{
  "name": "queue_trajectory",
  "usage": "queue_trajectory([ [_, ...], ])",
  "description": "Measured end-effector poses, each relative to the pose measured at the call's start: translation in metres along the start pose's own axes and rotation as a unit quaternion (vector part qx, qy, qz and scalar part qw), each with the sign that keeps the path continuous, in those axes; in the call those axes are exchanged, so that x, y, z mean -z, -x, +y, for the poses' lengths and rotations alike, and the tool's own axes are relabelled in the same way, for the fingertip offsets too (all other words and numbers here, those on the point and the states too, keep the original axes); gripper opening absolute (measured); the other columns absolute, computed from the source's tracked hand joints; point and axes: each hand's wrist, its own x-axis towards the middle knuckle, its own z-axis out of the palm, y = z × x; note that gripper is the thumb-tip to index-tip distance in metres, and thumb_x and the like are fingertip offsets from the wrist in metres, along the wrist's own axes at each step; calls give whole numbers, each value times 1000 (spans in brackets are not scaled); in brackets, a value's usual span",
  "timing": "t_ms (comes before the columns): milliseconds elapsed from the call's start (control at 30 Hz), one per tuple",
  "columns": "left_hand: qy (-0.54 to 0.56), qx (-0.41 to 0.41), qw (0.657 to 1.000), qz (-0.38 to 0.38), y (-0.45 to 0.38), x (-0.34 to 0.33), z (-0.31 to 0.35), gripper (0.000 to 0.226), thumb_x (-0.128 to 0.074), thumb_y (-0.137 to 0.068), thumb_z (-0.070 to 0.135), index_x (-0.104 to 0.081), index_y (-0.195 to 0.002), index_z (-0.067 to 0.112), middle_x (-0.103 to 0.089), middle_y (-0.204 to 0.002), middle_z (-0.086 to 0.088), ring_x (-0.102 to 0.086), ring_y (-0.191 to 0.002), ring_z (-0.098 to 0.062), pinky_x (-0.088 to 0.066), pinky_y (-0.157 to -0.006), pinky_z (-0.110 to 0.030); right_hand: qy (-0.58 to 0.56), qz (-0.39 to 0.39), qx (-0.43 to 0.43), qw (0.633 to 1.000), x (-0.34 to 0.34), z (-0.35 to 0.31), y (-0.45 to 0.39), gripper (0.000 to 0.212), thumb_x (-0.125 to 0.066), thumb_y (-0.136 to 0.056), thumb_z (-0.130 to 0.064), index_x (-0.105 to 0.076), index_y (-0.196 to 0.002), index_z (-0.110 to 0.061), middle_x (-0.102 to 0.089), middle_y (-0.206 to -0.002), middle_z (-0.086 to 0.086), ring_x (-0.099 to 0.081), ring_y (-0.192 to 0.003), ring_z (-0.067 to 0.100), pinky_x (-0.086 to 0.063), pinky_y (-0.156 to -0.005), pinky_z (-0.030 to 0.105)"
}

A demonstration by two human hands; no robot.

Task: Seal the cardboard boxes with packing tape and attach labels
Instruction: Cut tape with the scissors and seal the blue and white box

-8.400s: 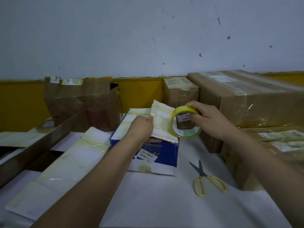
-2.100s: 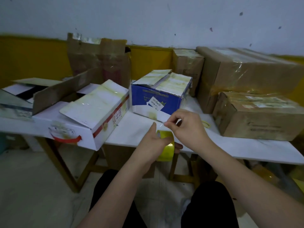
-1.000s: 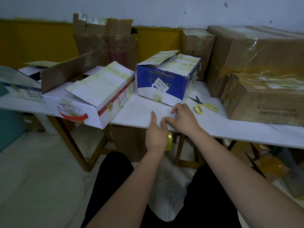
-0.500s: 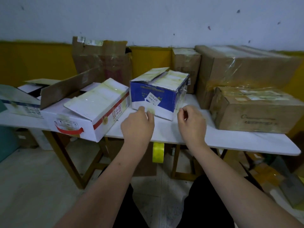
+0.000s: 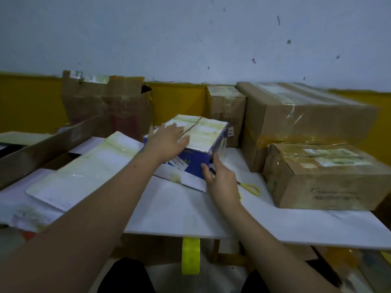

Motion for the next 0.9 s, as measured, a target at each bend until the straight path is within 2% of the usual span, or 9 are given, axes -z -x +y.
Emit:
queue_trajectory([
  [67, -32, 28, 999, 0, -4, -10, -8, 61, -24, -102, 61, -35, -154, 31, -25, -165, -1, -19, -151, -31, -10, -119, -58, 21, -22, 17, 999, -7, 8, 1, 48, -47, -103, -38, -41, -148, -22, -72, -97, 7, -67, -87, 24, -50, -70, 39],
  [167, -50, 53, 997, 23, -2, -18, -3, 65, -19, -99, 65, -34, -154, 33, -25, -165, -2, -20, -150, -31, -13, -118, -55, -19, -8, 2, 1000, -4, 12, -4, 47, -53, -100, -37, -47, -144, -23, -70, -118, 4, -66, -105, 21, -53, -82, 33],
  [300, -61, 73, 995, 32, 6, -18, 7, 69, -16, -98, 66, -31, -156, 31, -23, -165, -6, -19, -150, -33, -13, -118, -55, -48, 21, 15, 999, 6, 4, -20, 86, -65, -94, -37, -13, -159, -16, -22, -164, 1, -28, -145, 14, -29, -114, 24],
  [333, -64, 79, 994, 29, 8, -18, 10, 70, -16, -97, 66, -30, -156, 30, -21, -166, -7, -18, -150, -34, -13, -118, -55, -54, -2, 26, 998, 7, 2, -27, 89, -63, -94, -39, -6, -160, -18, -20, -164, 0, -28, -146, 13, -30, -115, 26],
  [433, -84, 91, 992, 20, 12, -17, 16, 73, -14, -95, 66, -33, -155, 30, -16, -166, -16, -19, -150, -35, -15, -117, -55, -110, -68, 16, 991, 8, 4, -42, 78, -62, -95, -41, -18, -158, -29, -57, -140, -3, -58, -119, 13, -54, -93, 33],
  [567, -122, 102, 987, -14, 6, -7, 15, 74, -13, -93, 68, -41, -150, 30, -29, -158, -21, -31, -143, -37, -25, -110, -56, -215, -93, -22, 972, 13, 10, -47, 56, -62, -96, -36, -43, -148, -35, -63, -130, -11, -61, -113, 6, -59, -86, 37],
  [733, -156, 30, 982, -97, 6, 19, 0, 93, -5, -80, 90, -20, -157, 41, -28, -161, -13, -30, -145, -35, -24, -111, -56, -80, -85, 3, 993, 17, 12, -50, 37, -55, -99, -42, -57, -133, -29, -69, -121, -6, -64, -107, 12, -58, -80, 36],
  [833, -97, -14, 985, -142, 11, 36, -28, 97, -18, -72, 95, -10, -157, 48, -10, -168, -6, -14, -153, -31, -15, -115, -55, -23, -54, 4, 998, 24, 11, -51, 37, -55, -101, -29, -52, -137, -23, -64, -130, 2, -60, -116, 21, -54, -87, 35],
  [900, -41, -14, 986, -159, 15, 33, -48, 95, -32, -71, 94, -6, -154, 55, 7, -169, -3, -1, -154, -32, -13, -118, -56, 4, -54, 36, 998, 29, 7, -50, 62, -59, -99, -24, -29, -154, -27, -36, -157, 1, -39, -140, 19, -43, -105, 32],
])
